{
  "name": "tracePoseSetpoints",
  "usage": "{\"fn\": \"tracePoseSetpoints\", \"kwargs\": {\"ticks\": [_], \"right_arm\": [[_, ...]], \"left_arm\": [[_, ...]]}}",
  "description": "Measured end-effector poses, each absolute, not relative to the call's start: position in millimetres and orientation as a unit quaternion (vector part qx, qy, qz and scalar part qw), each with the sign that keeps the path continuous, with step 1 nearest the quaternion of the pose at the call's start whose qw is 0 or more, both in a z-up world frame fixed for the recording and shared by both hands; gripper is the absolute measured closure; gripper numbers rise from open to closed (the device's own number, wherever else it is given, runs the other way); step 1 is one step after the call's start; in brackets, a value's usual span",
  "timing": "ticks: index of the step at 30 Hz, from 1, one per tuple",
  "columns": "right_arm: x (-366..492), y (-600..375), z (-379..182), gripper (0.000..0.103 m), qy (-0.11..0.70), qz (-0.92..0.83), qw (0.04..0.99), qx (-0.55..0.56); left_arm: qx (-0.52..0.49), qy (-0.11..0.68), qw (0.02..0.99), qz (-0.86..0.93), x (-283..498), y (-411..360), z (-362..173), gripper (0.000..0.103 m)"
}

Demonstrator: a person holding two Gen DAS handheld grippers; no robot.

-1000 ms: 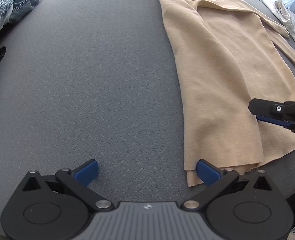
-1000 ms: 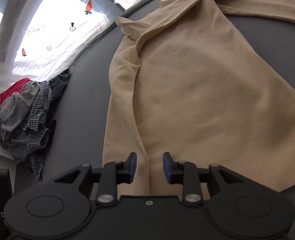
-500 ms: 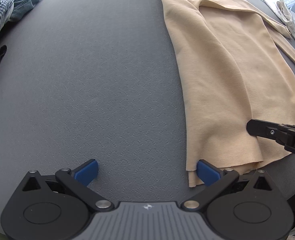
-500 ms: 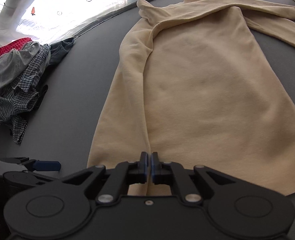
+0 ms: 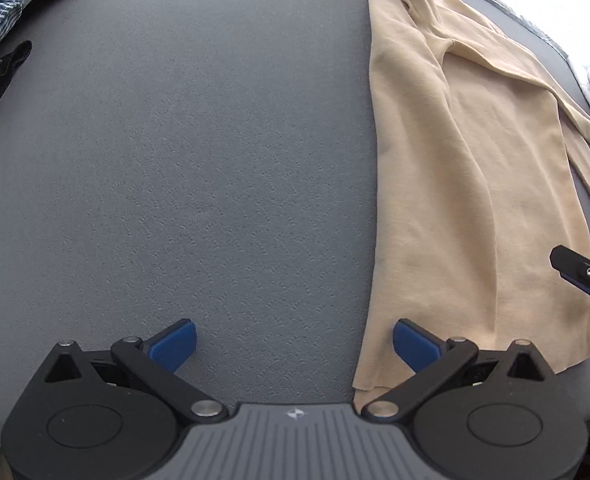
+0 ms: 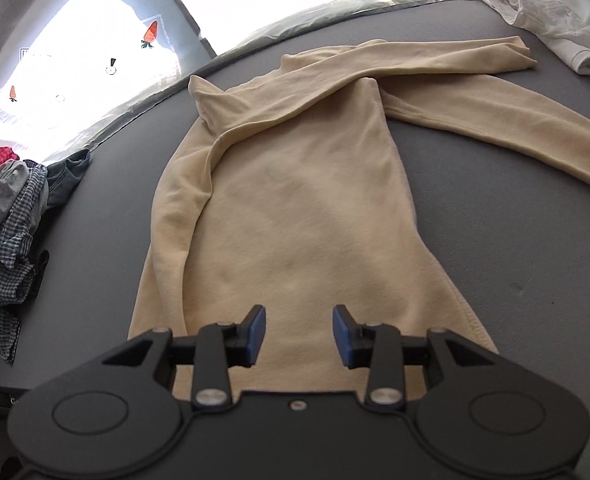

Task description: Fold clothes

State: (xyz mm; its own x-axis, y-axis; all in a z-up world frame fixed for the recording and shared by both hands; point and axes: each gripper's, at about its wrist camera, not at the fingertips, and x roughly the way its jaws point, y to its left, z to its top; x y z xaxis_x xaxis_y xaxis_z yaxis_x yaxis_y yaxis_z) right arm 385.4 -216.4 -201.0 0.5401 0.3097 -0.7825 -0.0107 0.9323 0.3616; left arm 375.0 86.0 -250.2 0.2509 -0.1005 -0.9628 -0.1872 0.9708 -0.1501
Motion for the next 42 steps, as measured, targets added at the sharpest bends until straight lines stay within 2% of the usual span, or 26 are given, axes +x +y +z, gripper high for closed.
{"fn": "tracePoseSetpoints", "kwargs": {"ticks": [11, 19, 22, 26, 34, 37, 38, 42], "right_arm": [[450.8, -261.5, -194.6, 0.064, 0.425, 0.038, 0.89, 0.16], [521.2, -304.6, -199.2, 0.064, 0.403, -0.019, 0.9, 0.168], [545.6, -324.1, -201.6, 0.061, 0.395, -0.049, 0.901, 0.172], [575.5, -352.2, -208.2, 0.06, 0.389, -0.087, 0.9, 0.175], [608.9, -385.6, -221.2, 0.055, 0.385, -0.127, 0.899, 0.165], [615.6, -390.3, -223.2, 0.053, 0.379, -0.143, 0.9, 0.158], [617.9, -391.5, -223.8, 0.052, 0.378, -0.145, 0.901, 0.156], [627.7, -394.9, -228.7, 0.044, 0.383, -0.157, 0.898, 0.149]], "left_arm": [[-0.125, 0.575, 0.808, 0.026, 449.2, 77.1, -241.0, 0.0], [-0.138, 0.537, 0.832, 0.02, 531.0, 89.3, -233.4, 0.002], [-0.145, 0.523, 0.84, 0.024, 571.0, 97.2, -230.2, 0.008], [-0.162, 0.506, 0.847, 0.013, 621.8, 105.1, -231.4, 0.022], [-0.156, 0.478, 0.864, -0.032, 698.8, 98.7, -238.3, 0.032], [-0.153, 0.479, 0.863, -0.053, 717.6, 92.4, -245.3, 0.058], [-0.154, 0.48, 0.861, -0.06, 722.9, 90.4, -248.1, 0.063], [-0.144, 0.482, 0.86, -0.082, 738.2, 80.2, -256.1, 0.068]]}}
